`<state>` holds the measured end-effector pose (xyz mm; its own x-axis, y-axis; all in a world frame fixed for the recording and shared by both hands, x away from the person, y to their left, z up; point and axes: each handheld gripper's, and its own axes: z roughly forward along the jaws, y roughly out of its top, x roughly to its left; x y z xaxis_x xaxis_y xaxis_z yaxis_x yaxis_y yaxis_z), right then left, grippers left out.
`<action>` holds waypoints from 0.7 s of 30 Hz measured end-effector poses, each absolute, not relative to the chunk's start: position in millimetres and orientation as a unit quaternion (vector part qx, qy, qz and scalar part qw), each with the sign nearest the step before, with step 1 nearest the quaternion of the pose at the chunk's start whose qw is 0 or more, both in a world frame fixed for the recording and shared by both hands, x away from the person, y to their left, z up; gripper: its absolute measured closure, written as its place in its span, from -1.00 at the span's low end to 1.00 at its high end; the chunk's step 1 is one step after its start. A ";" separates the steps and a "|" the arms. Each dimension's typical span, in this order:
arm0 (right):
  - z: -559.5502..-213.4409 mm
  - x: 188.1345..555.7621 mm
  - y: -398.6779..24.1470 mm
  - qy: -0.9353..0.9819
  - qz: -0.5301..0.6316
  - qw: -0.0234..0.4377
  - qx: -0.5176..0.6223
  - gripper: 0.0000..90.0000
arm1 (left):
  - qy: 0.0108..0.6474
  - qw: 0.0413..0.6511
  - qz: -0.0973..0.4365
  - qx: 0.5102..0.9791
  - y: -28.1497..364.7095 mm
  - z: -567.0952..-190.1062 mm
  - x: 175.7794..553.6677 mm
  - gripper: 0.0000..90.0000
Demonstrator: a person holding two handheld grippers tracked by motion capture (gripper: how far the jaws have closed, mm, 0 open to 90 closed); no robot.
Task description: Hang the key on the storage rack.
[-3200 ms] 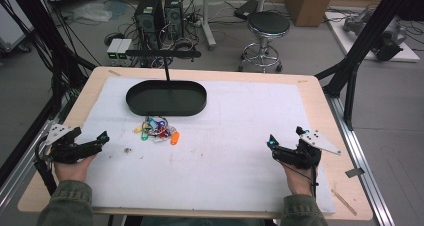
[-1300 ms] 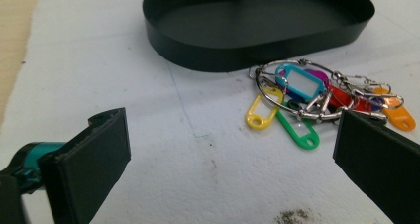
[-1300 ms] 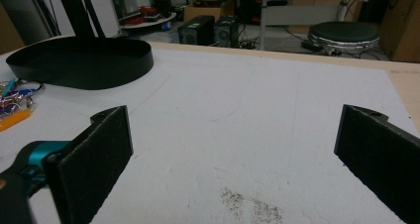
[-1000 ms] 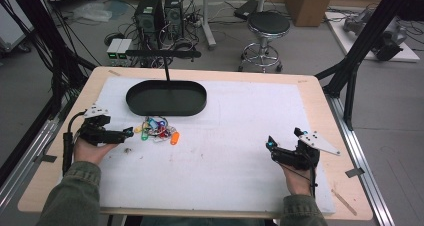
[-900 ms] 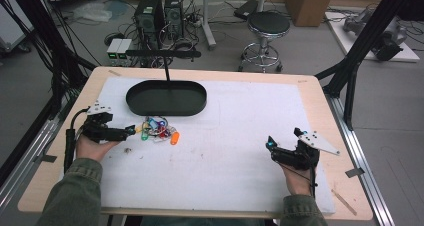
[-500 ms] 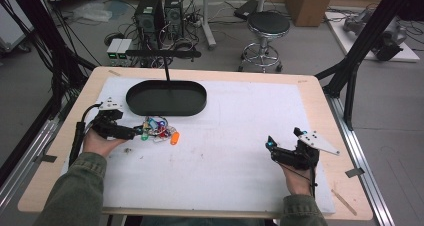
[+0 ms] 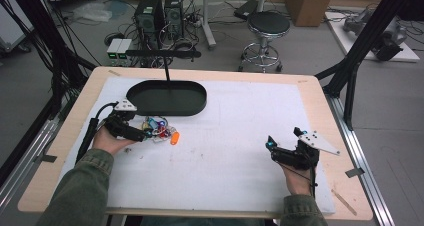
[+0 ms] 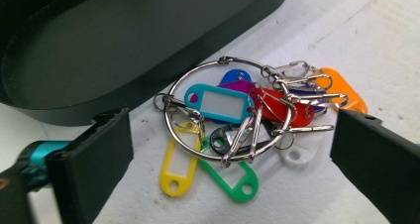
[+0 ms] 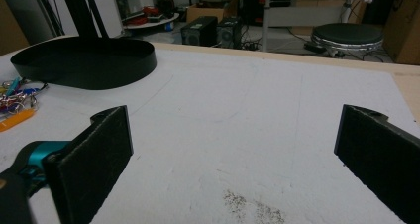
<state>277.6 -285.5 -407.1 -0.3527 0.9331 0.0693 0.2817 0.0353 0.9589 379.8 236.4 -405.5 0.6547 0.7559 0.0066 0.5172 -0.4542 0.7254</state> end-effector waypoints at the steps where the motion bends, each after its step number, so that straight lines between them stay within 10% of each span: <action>1: -407.1 277.9 -285.6 0.645 0.511 0.320 0.470 -0.99 | 0.380 0.354 0.165 0.838 236.3 -406.9 380.8 -0.91; 21: -407.2 278.0 -284.6 0.647 0.510 0.315 0.471 -0.99 | 0.354 0.335 0.137 0.863 225.8 -421.2 388.9 -0.65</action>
